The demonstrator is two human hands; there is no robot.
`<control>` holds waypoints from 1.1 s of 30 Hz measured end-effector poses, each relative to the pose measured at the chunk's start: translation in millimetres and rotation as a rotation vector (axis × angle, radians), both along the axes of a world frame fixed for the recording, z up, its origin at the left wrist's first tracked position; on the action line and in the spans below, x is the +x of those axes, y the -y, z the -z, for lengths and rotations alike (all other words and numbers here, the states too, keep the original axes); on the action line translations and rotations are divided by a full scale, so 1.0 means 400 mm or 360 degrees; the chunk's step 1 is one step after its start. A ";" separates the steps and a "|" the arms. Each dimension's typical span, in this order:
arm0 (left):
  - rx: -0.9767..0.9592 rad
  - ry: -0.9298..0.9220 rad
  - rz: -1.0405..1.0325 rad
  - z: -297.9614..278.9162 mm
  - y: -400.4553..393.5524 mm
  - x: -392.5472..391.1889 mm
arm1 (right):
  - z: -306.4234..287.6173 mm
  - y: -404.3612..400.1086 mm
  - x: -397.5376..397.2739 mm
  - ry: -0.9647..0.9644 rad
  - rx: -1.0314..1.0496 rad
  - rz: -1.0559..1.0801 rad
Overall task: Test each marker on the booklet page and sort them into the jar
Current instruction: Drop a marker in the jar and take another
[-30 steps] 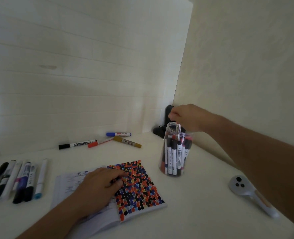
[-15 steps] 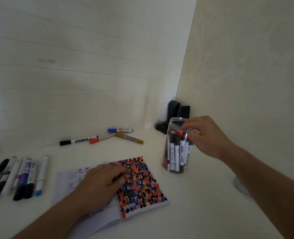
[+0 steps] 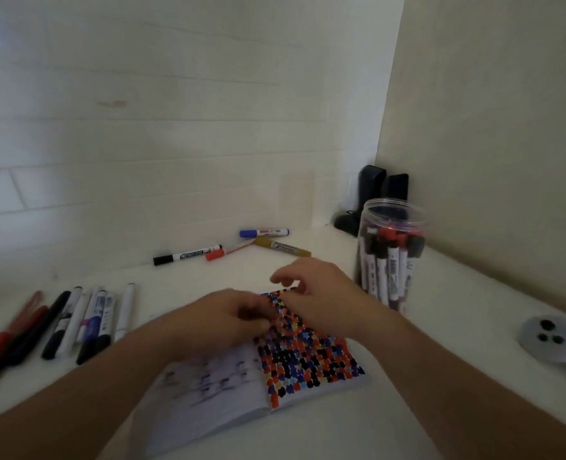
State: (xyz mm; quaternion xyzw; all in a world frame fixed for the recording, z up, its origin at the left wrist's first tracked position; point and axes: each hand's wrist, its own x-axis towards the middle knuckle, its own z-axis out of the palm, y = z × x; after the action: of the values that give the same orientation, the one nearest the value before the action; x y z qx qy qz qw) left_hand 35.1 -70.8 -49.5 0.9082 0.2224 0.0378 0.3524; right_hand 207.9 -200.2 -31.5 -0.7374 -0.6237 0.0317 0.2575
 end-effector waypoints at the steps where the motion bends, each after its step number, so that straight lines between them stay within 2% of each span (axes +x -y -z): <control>1: -0.0062 0.0061 -0.0110 -0.008 -0.020 0.003 | 0.029 -0.017 -0.001 -0.0059 -0.0031 0.0005; 3: -0.0064 0.0227 -0.0414 -0.016 -0.073 0.018 | 0.067 -0.035 0.007 -0.0100 -0.0009 0.0077; 7: 0.0334 0.0260 -0.0851 0.001 -0.197 0.050 | 0.091 -0.036 0.040 -0.0181 0.0167 0.0136; 14: 0.0774 -0.0181 -0.0796 0.039 -0.305 0.147 | 0.116 -0.030 0.061 -0.0323 0.0193 0.0063; 18: 0.1009 -0.0303 -0.0886 0.059 -0.311 0.184 | 0.116 -0.029 0.065 -0.0374 0.0209 0.0065; 23: 0.0977 -0.0489 -0.0933 0.058 -0.306 0.164 | 0.114 -0.031 0.065 -0.0387 0.0197 0.0052; 25: 0.0916 -0.0434 -0.0933 0.038 -0.298 0.132 | 0.114 -0.030 0.062 -0.0359 0.0212 0.0041; 29: 0.0721 -0.0084 -0.0745 -0.015 -0.209 0.069 | 0.105 -0.028 0.048 -0.0119 0.0320 0.0056; 31: 0.0684 0.0010 -0.0483 -0.026 -0.120 0.049 | 0.089 -0.022 0.031 0.0167 0.0491 0.0045; 33: 0.0697 0.0086 -0.0205 -0.023 -0.036 0.032 | 0.074 -0.017 0.014 0.0522 0.0524 0.0006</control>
State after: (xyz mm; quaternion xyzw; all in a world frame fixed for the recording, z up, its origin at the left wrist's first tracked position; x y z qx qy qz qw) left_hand 47.9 -56.5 -40.4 0.9456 0.2570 0.1319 0.1495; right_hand 213.5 -193.3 -61.2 -0.6819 -0.6526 -0.1912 0.2695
